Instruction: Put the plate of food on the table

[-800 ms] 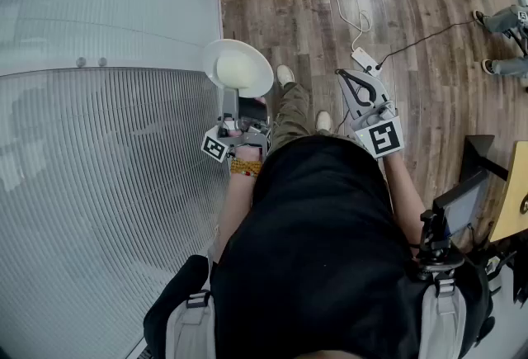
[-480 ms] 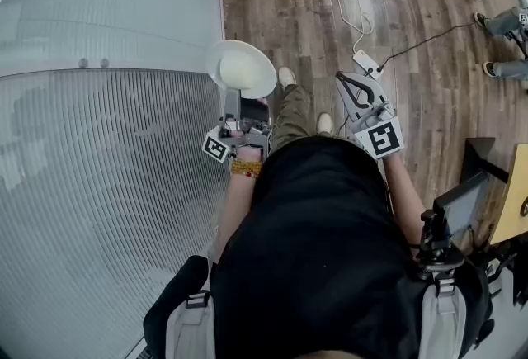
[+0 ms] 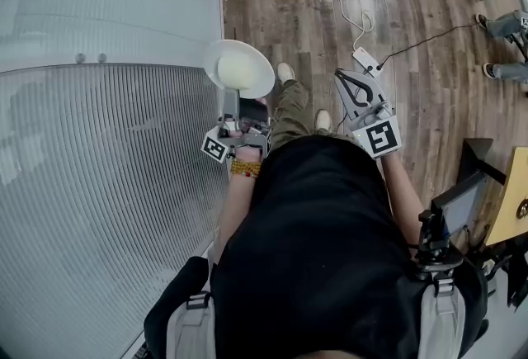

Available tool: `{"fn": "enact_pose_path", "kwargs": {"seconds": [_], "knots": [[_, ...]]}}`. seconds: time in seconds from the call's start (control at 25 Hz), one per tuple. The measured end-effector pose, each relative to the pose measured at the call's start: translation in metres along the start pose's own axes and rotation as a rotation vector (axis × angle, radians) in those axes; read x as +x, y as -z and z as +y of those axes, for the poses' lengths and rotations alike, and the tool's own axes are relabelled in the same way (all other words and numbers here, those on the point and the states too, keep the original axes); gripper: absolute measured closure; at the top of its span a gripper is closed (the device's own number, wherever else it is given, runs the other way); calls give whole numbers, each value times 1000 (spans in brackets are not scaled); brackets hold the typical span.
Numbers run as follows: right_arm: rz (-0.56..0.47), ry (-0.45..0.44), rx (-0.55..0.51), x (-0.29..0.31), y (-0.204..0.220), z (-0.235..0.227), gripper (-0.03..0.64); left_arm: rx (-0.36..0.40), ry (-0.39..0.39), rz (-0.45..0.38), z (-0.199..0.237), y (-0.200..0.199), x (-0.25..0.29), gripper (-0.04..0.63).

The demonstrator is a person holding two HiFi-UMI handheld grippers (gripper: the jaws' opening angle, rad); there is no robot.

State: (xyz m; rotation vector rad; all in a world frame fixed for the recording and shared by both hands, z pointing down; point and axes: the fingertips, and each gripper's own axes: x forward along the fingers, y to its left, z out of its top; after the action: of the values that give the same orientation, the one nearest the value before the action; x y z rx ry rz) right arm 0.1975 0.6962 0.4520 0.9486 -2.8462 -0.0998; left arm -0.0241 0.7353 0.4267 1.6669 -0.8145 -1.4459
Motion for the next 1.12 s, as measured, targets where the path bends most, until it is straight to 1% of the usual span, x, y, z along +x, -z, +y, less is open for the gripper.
{"fn": "enact_pose_path", "kwargs": {"seconds": [0.16, 0.32, 0.44, 0.52, 0.68, 0.8, 0.88, 0.96, 1.12], "knots": [[18, -4, 5, 5, 1, -2, 606, -8, 5, -3, 2, -3, 3, 578], [24, 10, 11, 26, 2, -18, 606, -28, -23, 3, 24, -15, 22, 578], [42, 27, 21, 45, 5, -27, 606, -44, -15, 17, 36, -27, 35, 578], [56, 34, 26, 64, 11, -28, 606, -55, -12, 17, 49, -41, 38, 578], [101, 17, -5, 117, 27, -24, 606, -80, -24, -6, 95, -83, 40, 578], [113, 17, 1, 146, 22, -32, 606, -114, -28, -24, 116, -102, 57, 578], [125, 15, -13, 164, 15, -41, 606, -127, 0, -29, 119, -110, 74, 578], [124, 17, -11, 183, 2, -47, 606, -123, 39, -26, 115, -122, 92, 578], [82, 12, -32, 219, -32, -59, 606, -128, 92, -25, 107, -145, 124, 578]]}}
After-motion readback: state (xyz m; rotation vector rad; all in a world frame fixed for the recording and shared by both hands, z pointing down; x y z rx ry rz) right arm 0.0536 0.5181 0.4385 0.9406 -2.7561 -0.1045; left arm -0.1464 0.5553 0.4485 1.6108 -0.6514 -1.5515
